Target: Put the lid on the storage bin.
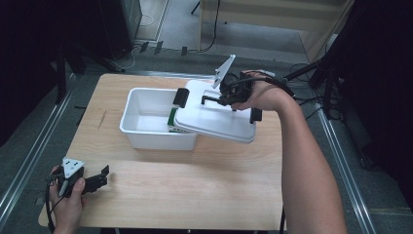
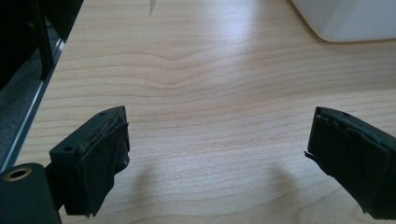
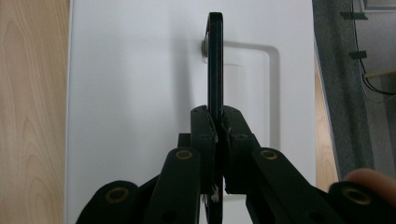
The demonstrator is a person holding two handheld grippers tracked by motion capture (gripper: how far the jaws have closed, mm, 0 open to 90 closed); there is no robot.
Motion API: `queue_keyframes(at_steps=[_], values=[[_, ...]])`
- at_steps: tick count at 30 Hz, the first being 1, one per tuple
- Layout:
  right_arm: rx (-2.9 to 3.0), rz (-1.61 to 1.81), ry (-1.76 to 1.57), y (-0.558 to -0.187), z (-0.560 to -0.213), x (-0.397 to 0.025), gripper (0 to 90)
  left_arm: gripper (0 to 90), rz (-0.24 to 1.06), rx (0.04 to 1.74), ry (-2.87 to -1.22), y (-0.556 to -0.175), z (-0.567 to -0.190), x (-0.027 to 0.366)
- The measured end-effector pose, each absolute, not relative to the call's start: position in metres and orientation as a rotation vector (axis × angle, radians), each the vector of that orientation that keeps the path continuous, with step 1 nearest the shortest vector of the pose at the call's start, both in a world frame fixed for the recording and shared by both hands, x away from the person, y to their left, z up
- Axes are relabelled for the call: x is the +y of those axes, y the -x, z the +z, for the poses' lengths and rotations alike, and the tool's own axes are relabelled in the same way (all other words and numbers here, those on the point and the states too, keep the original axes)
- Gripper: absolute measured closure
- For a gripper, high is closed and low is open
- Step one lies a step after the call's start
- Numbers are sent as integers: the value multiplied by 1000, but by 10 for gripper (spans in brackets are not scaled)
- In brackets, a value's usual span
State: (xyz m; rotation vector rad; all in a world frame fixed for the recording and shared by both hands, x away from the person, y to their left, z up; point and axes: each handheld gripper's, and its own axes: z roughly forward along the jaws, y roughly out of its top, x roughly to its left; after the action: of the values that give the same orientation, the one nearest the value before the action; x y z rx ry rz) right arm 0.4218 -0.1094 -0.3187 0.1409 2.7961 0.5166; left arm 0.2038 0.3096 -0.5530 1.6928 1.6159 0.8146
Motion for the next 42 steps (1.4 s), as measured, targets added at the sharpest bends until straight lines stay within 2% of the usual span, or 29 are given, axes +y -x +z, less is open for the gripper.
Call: queue_keyframes(at_steps=[42], values=[[2856,506,77,-433,-332,5,859,62,804,1614,-1660,-203,-553,312]])
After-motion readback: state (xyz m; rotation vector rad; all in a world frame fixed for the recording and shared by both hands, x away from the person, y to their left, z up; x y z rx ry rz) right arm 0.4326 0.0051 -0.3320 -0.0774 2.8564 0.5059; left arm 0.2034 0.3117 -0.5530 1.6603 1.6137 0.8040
